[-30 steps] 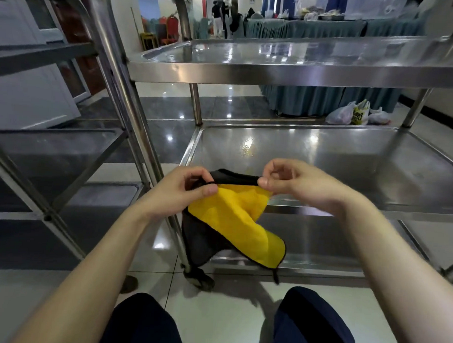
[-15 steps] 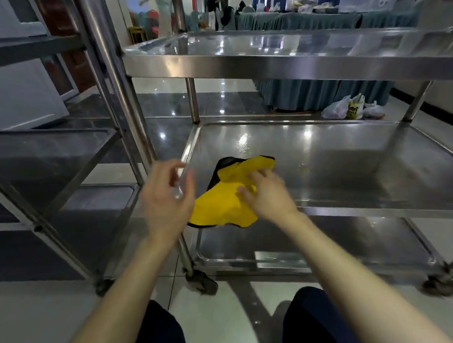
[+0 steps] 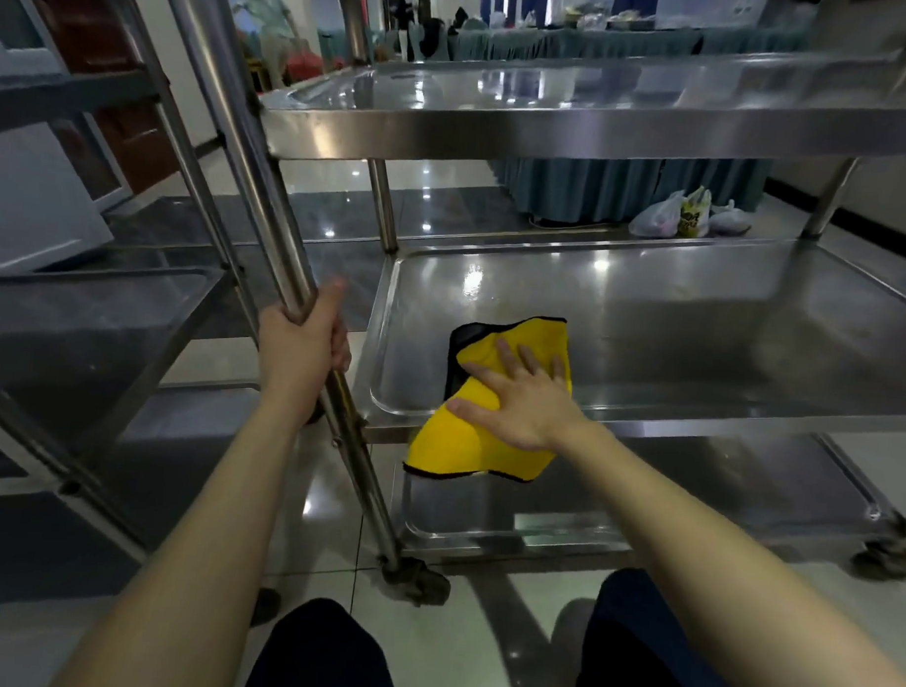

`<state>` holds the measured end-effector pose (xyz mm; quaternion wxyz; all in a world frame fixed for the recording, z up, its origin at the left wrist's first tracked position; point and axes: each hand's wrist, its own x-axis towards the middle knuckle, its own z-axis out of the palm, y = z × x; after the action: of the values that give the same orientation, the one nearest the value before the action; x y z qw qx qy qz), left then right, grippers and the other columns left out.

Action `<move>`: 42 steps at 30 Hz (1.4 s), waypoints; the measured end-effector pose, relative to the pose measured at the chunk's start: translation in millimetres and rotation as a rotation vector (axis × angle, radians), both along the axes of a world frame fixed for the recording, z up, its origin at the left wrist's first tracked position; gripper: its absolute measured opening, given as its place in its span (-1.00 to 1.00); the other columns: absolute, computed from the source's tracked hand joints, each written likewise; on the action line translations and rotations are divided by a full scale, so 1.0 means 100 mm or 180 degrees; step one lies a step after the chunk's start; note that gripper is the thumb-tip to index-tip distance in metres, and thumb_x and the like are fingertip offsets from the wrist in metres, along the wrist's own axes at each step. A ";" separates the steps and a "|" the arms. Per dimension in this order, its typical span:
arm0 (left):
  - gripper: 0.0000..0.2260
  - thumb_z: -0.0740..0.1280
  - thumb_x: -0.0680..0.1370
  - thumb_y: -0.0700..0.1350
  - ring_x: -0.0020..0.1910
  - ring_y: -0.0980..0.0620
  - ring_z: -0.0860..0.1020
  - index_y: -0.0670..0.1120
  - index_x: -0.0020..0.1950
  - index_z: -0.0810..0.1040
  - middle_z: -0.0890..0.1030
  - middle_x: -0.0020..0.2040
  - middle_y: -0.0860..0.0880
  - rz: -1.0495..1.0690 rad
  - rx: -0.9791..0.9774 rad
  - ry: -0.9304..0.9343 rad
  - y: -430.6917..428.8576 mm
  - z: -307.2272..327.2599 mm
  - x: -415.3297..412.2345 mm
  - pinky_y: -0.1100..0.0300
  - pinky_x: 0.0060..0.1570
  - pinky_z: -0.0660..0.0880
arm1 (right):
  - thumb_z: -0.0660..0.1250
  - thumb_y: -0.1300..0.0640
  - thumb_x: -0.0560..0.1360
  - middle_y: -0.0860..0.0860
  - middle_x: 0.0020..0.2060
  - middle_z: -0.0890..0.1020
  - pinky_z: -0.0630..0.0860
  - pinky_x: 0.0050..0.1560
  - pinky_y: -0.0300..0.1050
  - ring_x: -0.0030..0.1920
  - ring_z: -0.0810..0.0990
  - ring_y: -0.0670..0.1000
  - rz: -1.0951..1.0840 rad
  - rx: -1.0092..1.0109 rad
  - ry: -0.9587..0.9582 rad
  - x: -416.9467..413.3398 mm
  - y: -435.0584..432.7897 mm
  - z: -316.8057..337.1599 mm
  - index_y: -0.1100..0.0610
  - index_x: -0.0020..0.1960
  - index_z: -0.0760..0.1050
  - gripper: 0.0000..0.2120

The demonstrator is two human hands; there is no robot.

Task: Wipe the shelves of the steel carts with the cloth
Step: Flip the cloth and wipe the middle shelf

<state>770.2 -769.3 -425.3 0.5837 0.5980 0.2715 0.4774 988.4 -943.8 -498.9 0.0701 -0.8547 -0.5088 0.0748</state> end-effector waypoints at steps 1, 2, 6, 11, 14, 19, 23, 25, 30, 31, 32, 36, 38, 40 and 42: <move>-0.64 0.54 0.53 0.21 -0.53 0.05 0.38 0.05 -0.24 0.47 0.43 -0.44 0.03 0.0038 -0.0017 -0.0063 -0.01 -0.02 0.01 0.15 -0.52 0.36 | -0.26 -0.77 0.33 -0.06 0.75 -0.20 -0.26 0.62 0.47 0.74 -0.20 0.20 -0.0079 -0.0022 0.0044 0.12 -0.07 0.01 -0.45 0.67 -0.05 -0.04; -0.64 0.52 0.54 0.19 -0.54 0.07 0.37 0.04 -0.24 0.45 0.42 -0.45 0.05 0.0071 -0.0049 -0.0129 -0.03 -0.01 0.03 0.17 -0.54 0.35 | -0.24 -0.78 0.30 -0.06 0.75 -0.19 -0.26 0.63 0.46 0.74 -0.20 0.20 -0.0199 -0.0038 0.0056 0.25 -0.13 0.02 -0.45 0.66 -0.04 -0.02; -0.65 0.47 0.57 0.14 -0.58 0.08 0.33 0.05 -0.29 0.41 0.38 -0.48 0.05 0.0165 0.0031 -0.0191 -0.09 0.01 0.09 0.23 -0.56 0.31 | -0.24 -0.84 0.20 -0.05 0.74 -0.23 -0.33 0.59 0.50 0.73 -0.27 0.21 -0.0642 -0.0281 0.0057 0.68 -0.03 0.06 -0.47 0.66 -0.08 0.08; -0.64 0.48 0.57 0.10 -0.59 0.08 0.32 0.07 -0.31 0.40 0.38 -0.49 0.04 0.0250 0.0051 -0.0221 -0.08 0.00 0.09 0.22 -0.56 0.31 | -0.23 -0.84 0.24 0.01 0.75 -0.22 -0.35 0.53 0.60 0.72 -0.25 0.28 -0.0790 -0.0166 0.0041 1.07 0.57 0.08 -0.45 0.67 -0.09 0.06; -0.64 0.47 0.58 0.08 -0.58 0.06 0.32 0.06 -0.30 0.39 0.36 -0.48 0.00 0.0306 0.0166 -0.0273 -0.08 -0.04 0.11 0.22 -0.56 0.30 | -0.20 -0.83 0.25 0.00 0.76 -0.17 -0.31 0.52 0.63 0.72 -0.21 0.29 -0.0712 -0.0183 0.0004 1.24 0.99 0.08 -0.43 0.68 -0.05 0.07; -0.57 0.45 0.64 0.03 -0.59 0.01 0.30 0.10 -0.41 0.43 0.34 -0.47 -0.04 0.0497 0.0336 -0.0252 -0.10 -0.06 0.16 0.16 -0.55 0.27 | -0.19 -0.81 0.29 0.00 0.76 -0.11 -0.31 0.49 0.64 0.73 -0.16 0.29 -0.0386 -0.0145 -0.0019 0.97 1.73 0.08 -0.42 0.67 -0.01 0.02; -0.56 0.45 0.59 0.09 -0.50 -0.13 0.32 0.06 -0.40 0.35 0.32 -0.42 -0.20 0.0714 0.0395 -0.0149 -0.10 -0.03 0.17 -0.07 -0.49 0.33 | -0.22 -0.78 0.31 -0.02 0.76 -0.10 -0.37 0.48 0.61 0.73 -0.18 0.27 0.0040 -0.0033 -0.0051 0.45 1.94 0.00 -0.43 0.66 0.00 -0.02; -0.55 0.44 0.58 0.11 -0.48 -0.17 0.31 0.05 -0.41 0.32 0.30 -0.43 -0.18 0.0758 0.0355 -0.0078 -0.10 -0.02 0.17 -0.15 -0.48 0.35 | -0.22 -0.74 0.38 -0.05 0.76 -0.13 -0.41 0.49 0.57 0.73 -0.21 0.24 0.0158 0.0056 -0.0016 0.26 1.84 -0.04 -0.45 0.66 -0.01 -0.10; -0.58 0.43 0.55 0.15 -0.47 -0.13 0.39 0.05 -0.45 0.43 0.39 -0.46 -0.10 0.0840 0.0306 0.0158 -0.14 0.01 0.15 -0.17 -0.42 0.44 | -0.24 -0.60 0.49 -0.12 0.74 -0.21 -0.45 0.52 0.49 0.72 -0.31 0.15 0.0278 -0.0031 -0.0010 -0.11 1.39 -0.11 -0.44 0.66 -0.06 -0.24; -0.59 0.43 0.55 0.16 -0.48 -0.11 0.42 0.08 -0.46 0.48 0.42 -0.47 -0.07 0.0832 0.0313 0.0174 -0.15 0.02 0.14 -0.12 -0.44 0.44 | -0.24 -0.58 0.49 -0.13 0.74 -0.22 -0.45 0.52 0.49 0.72 -0.31 0.14 0.0299 -0.0059 0.0001 -0.16 1.29 -0.10 -0.44 0.66 -0.06 -0.24; -0.61 0.42 0.55 0.17 -0.51 -0.08 0.44 0.11 -0.45 0.51 0.44 -0.48 -0.04 0.0809 0.0321 0.0158 -0.17 0.03 0.13 -0.05 -0.46 0.43 | -0.24 -0.57 0.49 -0.13 0.74 -0.22 -0.44 0.53 0.49 0.72 -0.31 0.13 0.0318 -0.0092 0.0028 -0.19 1.19 -0.09 -0.43 0.66 -0.06 -0.24; -0.62 0.44 0.56 0.18 -0.54 -0.04 0.42 0.10 -0.43 0.55 0.46 -0.47 -0.02 0.0718 0.0281 0.0162 -0.15 0.04 0.11 0.09 -0.48 0.38 | -0.20 -0.51 0.58 -0.15 0.74 -0.21 -0.39 0.59 0.44 0.73 -0.29 0.09 0.0329 -0.0145 0.0126 -0.12 0.78 -0.04 -0.43 0.67 -0.06 -0.33; -0.62 0.46 0.55 0.18 -0.56 -0.03 0.40 0.09 -0.43 0.53 0.44 -0.48 0.00 0.0686 0.0209 0.0163 -0.10 0.02 0.10 0.12 -0.50 0.36 | -0.15 -0.49 0.62 -0.17 0.74 -0.19 -0.37 0.61 0.40 0.73 -0.27 0.06 0.0270 -0.0141 0.0166 0.04 0.54 -0.02 -0.44 0.67 -0.05 -0.37; -0.62 0.48 0.54 0.20 -0.56 -0.02 0.40 0.10 -0.41 0.54 0.45 -0.48 0.01 0.0668 0.0189 0.0177 -0.05 0.01 0.10 0.10 -0.50 0.39 | -0.14 -0.49 0.62 -0.20 0.73 -0.18 -0.35 0.63 0.37 0.73 -0.26 0.04 0.0148 -0.0146 0.0189 0.28 0.26 -0.02 -0.45 0.66 -0.04 -0.38; -0.63 0.48 0.54 0.23 -0.54 -0.02 0.44 0.11 -0.39 0.56 0.47 -0.47 0.02 0.0679 0.0225 0.0224 -0.05 0.00 0.08 0.06 -0.45 0.44 | -0.16 -0.52 0.58 -0.22 0.73 -0.17 -0.32 0.64 0.35 0.73 -0.24 0.02 -0.0028 -0.0184 0.0141 0.61 -0.08 -0.02 -0.47 0.66 -0.05 -0.35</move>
<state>778.4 -774.0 -424.8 0.4982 0.6024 0.3369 0.5248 1049.0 -951.4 -501.0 0.0569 -0.8568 -0.5010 0.1081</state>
